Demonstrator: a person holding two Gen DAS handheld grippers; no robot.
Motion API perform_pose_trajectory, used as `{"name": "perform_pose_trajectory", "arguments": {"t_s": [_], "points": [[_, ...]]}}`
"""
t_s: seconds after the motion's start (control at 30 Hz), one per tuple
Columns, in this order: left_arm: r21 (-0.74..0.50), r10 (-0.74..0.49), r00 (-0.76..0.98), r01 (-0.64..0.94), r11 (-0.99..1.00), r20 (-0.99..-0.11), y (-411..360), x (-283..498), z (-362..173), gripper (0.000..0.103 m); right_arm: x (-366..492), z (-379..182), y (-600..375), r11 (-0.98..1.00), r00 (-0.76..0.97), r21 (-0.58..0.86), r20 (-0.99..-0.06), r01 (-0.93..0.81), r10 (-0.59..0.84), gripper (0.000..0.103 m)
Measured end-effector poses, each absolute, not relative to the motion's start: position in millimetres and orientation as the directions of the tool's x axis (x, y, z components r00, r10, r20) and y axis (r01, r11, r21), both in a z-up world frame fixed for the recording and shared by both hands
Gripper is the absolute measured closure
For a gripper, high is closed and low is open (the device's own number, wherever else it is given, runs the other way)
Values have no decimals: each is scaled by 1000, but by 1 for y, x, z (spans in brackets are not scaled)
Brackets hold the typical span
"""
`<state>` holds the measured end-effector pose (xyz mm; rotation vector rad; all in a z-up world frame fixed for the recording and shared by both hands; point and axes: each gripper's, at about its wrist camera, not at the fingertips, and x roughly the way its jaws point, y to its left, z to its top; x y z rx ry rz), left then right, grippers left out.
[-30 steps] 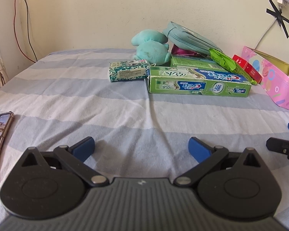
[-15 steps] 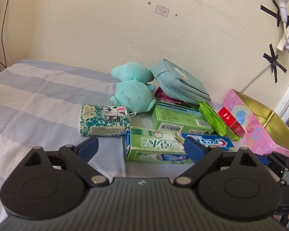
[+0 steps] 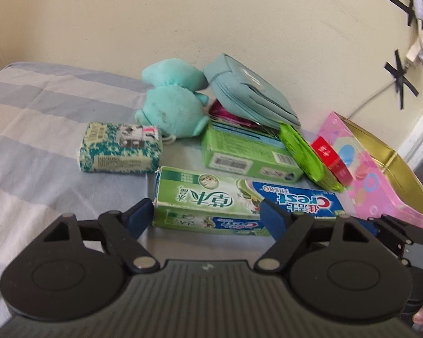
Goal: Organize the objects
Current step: 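Grasp the green-blue Crest toothpaste box with the left gripper, then carry the toothpaste box into the pink tin and open the left gripper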
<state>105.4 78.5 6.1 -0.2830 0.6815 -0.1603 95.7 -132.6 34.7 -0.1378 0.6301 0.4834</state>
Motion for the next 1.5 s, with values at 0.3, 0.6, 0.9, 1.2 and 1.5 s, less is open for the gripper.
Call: {"name": "perform_pose_trajectory", "arguments": {"t_s": [0.3, 0.6, 0.9, 1.2, 1.5], "points": [[-265, -294, 738, 161, 951, -607, 38, 56, 2, 20, 32, 37, -175, 900, 716, 41, -590, -435, 373, 32], [-225, -393, 689, 326, 918, -609, -20, 35, -1, 18, -33, 37, -237, 939, 759, 37, -577, -343, 300, 32], [-195, -428, 640, 403, 894, -638, -51, 35, -3, 6, -64, 36, -278, 956, 788, -4, -567, -295, 241, 28], [-223, -424, 625, 376, 899, -655, -60, 45, 0, 4, -27, 30, -260, 915, 782, -143, -578, -378, 233, 23], [-179, -438, 720, 410, 894, -538, -81, 56, 63, 8, -21, 78, -287, 929, 869, -159, -433, -335, 240, 28]]}}
